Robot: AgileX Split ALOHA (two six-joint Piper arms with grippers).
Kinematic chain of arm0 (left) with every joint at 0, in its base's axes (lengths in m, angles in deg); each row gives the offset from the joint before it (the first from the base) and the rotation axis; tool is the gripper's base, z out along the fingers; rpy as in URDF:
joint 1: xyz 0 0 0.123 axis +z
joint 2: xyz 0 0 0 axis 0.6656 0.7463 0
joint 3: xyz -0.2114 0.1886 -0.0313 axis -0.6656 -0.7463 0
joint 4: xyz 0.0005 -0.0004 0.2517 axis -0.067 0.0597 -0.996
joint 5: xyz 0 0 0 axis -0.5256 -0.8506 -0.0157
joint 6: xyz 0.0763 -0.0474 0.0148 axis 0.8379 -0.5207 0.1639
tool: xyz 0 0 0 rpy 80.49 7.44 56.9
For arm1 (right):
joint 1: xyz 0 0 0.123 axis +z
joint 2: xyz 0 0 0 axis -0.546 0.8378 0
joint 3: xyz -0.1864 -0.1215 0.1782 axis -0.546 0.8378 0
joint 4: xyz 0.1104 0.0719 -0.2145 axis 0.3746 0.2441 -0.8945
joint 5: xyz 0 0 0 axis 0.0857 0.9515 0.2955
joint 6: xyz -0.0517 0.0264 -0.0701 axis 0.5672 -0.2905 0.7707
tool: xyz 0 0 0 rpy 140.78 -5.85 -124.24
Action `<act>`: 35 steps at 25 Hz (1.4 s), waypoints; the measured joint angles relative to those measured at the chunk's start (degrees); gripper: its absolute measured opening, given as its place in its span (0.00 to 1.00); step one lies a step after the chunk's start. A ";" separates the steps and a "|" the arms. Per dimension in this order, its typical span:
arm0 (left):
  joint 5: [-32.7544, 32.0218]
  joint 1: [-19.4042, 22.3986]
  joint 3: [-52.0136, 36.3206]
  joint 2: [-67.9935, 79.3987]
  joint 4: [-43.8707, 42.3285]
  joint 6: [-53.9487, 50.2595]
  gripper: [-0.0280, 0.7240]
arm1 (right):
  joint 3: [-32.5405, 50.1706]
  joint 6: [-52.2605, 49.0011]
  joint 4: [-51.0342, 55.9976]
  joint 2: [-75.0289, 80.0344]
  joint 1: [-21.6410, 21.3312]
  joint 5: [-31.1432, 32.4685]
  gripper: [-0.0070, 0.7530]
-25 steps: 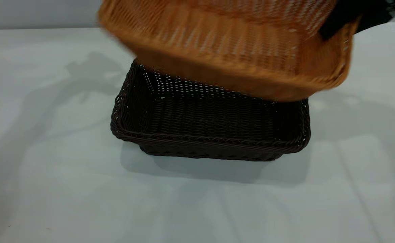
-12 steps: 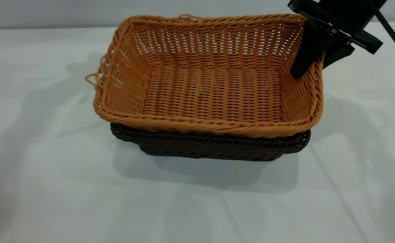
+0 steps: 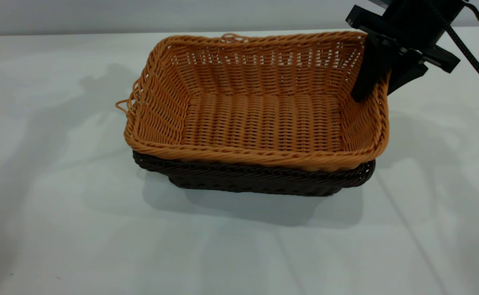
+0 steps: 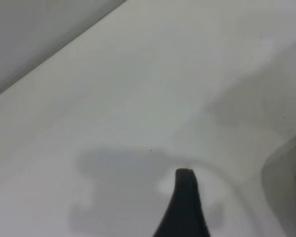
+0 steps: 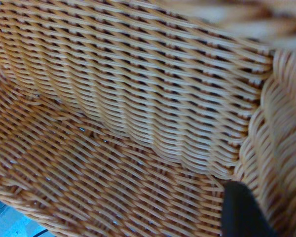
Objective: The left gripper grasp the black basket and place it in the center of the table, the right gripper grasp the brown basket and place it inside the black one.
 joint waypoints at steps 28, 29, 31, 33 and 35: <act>-30.93 0.00 0.00 -37.14 -21.97 -33.72 0.76 | -14.83 -0.50 -7.48 -44.62 -0.32 12.46 0.77; -32.81 0.00 0.00 -38.81 -23.14 -35.49 0.76 | -14.76 -0.36 -6.97 -46.93 -0.32 12.52 0.77; -33.20 0.00 -0.07 -41.44 -24.92 -38.90 0.76 | -13.45 -0.10 -5.41 -51.21 -0.32 12.52 0.77; -33.20 0.00 -0.87 -43.89 -25.83 -40.51 0.76 | -10.33 0.09 -4.19 -56.14 -0.32 12.52 0.77; -33.20 0.00 -2.82 -46.05 -26.66 -41.37 0.76 | -5.17 0.17 -3.33 -60.77 -0.32 12.64 0.77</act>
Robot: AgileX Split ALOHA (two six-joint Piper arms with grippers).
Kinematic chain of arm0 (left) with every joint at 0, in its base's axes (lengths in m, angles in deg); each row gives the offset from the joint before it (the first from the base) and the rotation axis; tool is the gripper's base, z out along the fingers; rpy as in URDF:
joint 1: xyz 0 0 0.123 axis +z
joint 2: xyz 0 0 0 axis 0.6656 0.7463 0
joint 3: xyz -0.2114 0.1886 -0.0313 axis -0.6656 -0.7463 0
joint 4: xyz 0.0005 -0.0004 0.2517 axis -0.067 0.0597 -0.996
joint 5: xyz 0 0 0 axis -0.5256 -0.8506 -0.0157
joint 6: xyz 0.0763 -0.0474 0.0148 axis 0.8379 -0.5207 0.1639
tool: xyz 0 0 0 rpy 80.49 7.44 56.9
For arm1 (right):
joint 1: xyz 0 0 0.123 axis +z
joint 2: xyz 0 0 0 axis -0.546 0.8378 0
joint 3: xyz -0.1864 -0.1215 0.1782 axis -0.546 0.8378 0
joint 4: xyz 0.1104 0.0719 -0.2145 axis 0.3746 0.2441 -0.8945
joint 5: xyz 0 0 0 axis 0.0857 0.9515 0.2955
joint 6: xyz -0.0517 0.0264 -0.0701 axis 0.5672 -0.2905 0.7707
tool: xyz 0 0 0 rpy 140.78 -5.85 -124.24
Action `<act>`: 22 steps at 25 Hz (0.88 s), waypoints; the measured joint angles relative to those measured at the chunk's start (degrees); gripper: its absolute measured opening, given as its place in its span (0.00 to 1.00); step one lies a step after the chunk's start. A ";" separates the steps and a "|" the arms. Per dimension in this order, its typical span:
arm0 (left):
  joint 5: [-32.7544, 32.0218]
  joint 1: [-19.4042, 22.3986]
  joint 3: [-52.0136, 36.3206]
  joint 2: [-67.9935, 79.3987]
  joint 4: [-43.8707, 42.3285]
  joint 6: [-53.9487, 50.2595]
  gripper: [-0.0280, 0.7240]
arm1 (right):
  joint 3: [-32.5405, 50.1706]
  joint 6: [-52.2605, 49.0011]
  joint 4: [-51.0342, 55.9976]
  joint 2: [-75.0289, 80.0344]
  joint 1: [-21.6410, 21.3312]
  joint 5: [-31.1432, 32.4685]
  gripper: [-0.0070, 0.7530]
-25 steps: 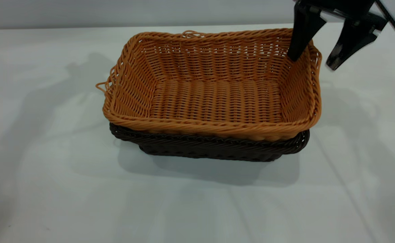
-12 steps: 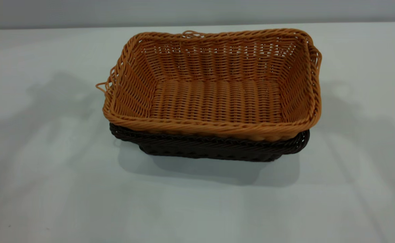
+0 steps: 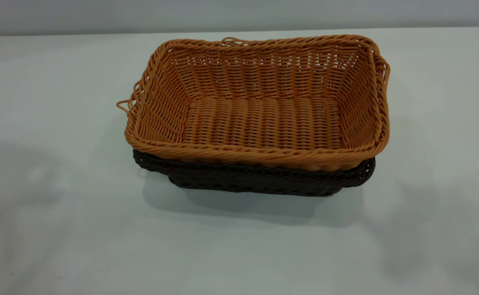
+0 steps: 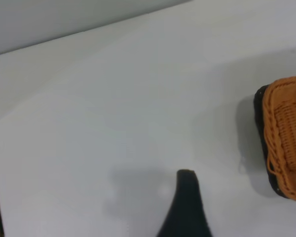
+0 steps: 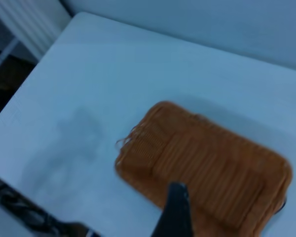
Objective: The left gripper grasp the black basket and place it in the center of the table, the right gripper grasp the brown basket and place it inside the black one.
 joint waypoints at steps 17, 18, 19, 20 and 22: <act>0.00 0.00 -40.39 -31.91 0.02 -5.82 0.76 | 44.60 -0.07 -3.56 -46.61 0.00 0.64 0.77; 0.00 0.00 -41.14 -33.68 0.24 -5.82 0.76 | 46.11 -0.21 -5.13 -48.38 0.00 0.69 0.77; 0.00 0.00 -41.91 -35.67 0.55 -5.82 0.76 | 47.61 -0.29 -6.50 -49.86 0.00 0.69 0.77; 0.00 0.00 -42.73 -37.53 0.86 -5.69 0.76 | 48.85 -0.35 -8.32 -51.13 0.00 0.52 0.77; 0.00 0.00 -44.60 -40.69 1.58 -4.70 0.76 | 51.63 -0.42 -11.87 -53.23 0.00 -1.00 0.77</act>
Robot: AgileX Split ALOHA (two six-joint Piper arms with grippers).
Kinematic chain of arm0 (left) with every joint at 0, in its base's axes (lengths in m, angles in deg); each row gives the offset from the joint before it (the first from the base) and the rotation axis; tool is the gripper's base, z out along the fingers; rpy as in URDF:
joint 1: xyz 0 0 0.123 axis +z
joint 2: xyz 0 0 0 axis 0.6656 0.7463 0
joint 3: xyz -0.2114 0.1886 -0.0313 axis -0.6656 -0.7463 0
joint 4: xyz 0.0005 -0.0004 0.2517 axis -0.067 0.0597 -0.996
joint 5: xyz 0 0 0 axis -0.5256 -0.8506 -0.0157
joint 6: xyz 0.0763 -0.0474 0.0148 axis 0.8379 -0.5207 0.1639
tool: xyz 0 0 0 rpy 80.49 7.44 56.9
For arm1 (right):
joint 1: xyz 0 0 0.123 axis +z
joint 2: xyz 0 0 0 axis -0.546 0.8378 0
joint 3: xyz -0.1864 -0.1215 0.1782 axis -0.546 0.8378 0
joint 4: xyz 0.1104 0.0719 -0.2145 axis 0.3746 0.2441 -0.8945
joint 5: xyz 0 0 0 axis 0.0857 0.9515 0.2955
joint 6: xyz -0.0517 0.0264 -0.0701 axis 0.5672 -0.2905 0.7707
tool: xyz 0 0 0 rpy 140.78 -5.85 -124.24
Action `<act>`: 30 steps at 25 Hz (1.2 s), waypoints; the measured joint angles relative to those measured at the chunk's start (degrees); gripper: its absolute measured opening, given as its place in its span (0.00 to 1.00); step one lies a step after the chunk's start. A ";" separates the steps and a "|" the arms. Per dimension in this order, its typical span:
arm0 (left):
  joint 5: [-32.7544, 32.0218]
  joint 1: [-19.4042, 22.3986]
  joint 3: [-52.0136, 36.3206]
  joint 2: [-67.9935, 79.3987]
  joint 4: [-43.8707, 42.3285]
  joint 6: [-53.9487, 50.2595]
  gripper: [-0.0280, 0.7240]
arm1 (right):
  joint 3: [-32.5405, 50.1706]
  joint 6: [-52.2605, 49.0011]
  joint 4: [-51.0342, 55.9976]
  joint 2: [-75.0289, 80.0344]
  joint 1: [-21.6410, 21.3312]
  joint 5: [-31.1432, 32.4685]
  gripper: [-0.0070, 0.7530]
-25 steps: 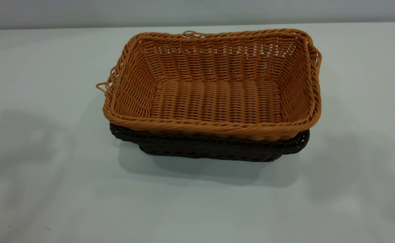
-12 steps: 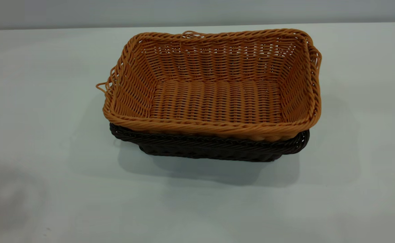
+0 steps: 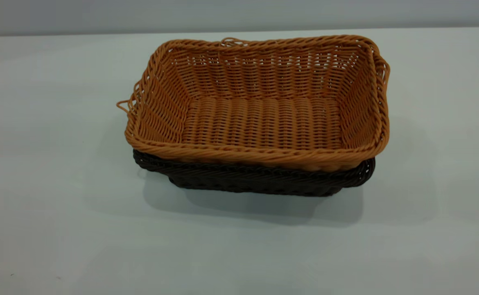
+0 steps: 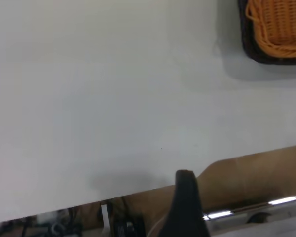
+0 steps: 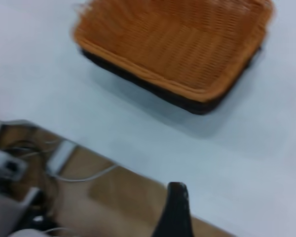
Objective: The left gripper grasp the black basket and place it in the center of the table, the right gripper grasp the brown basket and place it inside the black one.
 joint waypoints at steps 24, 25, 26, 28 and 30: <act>1.70 0.00 -22.83 -34.45 3.29 2.46 0.76 | 8.57 -4.71 -3.42 -13.47 0.00 -4.41 0.77; 1.79 0.00 -22.88 -34.50 3.29 2.51 0.76 | 8.57 -4.71 -3.42 -13.47 0.00 -4.41 0.77; 1.95 0.00 -22.93 -34.50 3.29 2.51 0.76 | 8.57 -4.77 -3.42 -13.47 0.00 -4.43 0.77; 2.11 0.00 -22.93 -34.50 3.29 2.51 0.76 | 8.57 -4.82 -3.42 -13.47 0.00 -4.43 0.77; 2.11 0.00 -22.93 -34.50 3.29 2.51 0.76 | 8.57 -4.82 -3.42 -13.47 0.00 -4.48 0.77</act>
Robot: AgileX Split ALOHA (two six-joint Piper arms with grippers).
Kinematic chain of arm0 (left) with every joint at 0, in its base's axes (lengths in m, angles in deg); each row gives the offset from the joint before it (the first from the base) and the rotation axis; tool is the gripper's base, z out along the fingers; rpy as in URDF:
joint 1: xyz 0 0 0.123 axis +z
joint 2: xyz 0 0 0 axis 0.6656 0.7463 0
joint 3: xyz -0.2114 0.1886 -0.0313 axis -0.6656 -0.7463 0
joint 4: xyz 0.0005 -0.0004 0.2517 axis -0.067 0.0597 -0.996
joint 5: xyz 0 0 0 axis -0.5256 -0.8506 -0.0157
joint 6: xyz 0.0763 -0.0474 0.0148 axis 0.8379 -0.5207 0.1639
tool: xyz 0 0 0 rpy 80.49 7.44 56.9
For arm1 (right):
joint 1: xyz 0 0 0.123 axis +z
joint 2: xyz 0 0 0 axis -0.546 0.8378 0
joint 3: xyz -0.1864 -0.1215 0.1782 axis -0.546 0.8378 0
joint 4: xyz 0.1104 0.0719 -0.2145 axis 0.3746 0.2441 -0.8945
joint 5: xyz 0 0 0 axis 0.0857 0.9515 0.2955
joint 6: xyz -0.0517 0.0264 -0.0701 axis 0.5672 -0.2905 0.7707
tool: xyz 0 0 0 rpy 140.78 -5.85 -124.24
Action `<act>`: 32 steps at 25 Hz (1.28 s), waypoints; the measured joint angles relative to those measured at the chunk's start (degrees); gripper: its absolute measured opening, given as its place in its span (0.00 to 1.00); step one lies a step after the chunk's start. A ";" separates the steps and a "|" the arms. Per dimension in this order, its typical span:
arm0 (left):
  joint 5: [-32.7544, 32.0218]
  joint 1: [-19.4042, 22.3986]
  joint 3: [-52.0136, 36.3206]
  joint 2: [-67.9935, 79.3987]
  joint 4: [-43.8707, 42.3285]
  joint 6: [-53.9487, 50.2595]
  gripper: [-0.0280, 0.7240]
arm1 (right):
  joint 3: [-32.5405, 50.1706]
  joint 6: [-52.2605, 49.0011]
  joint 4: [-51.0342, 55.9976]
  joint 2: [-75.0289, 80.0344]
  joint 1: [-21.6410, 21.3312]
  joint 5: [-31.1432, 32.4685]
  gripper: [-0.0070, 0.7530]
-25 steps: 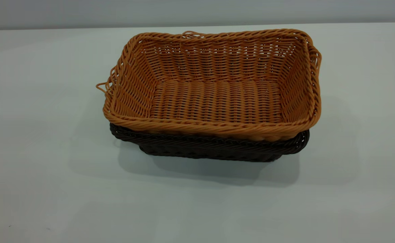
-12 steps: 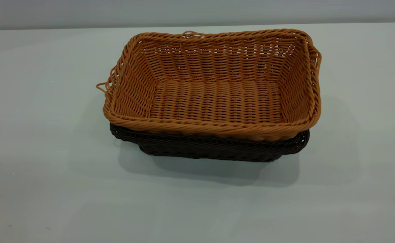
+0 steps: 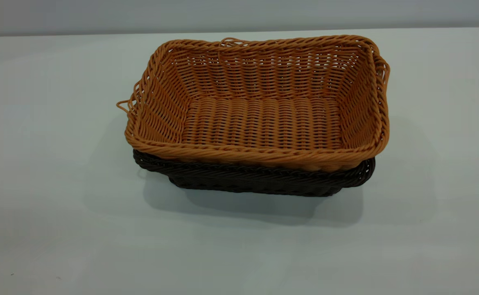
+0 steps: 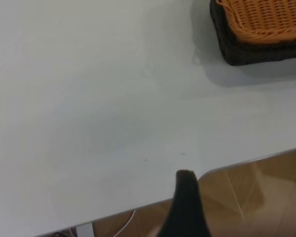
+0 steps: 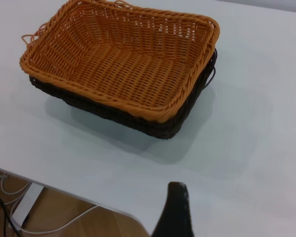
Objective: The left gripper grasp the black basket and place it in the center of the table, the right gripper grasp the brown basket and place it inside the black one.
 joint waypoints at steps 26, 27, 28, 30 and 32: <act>0.45 7.33 0.00 -4.59 -7.77 -6.06 0.76 | 0.07 0.00 0.00 0.00 0.00 -0.13 0.77; 0.45 7.33 0.00 -4.59 -7.77 -6.12 0.76 | 0.07 0.00 0.00 0.00 0.00 -0.19 0.77; 0.45 7.33 0.00 -4.59 -7.77 -6.24 0.76 | 0.07 0.00 0.00 0.00 0.00 -0.19 0.77; 0.45 7.33 0.00 -4.59 -7.77 -6.24 0.76 | 0.07 0.00 0.00 0.00 0.00 -0.19 0.77; 0.45 7.33 0.00 -4.59 -7.77 -6.24 0.76 | 0.07 0.00 0.00 0.00 0.00 -0.19 0.77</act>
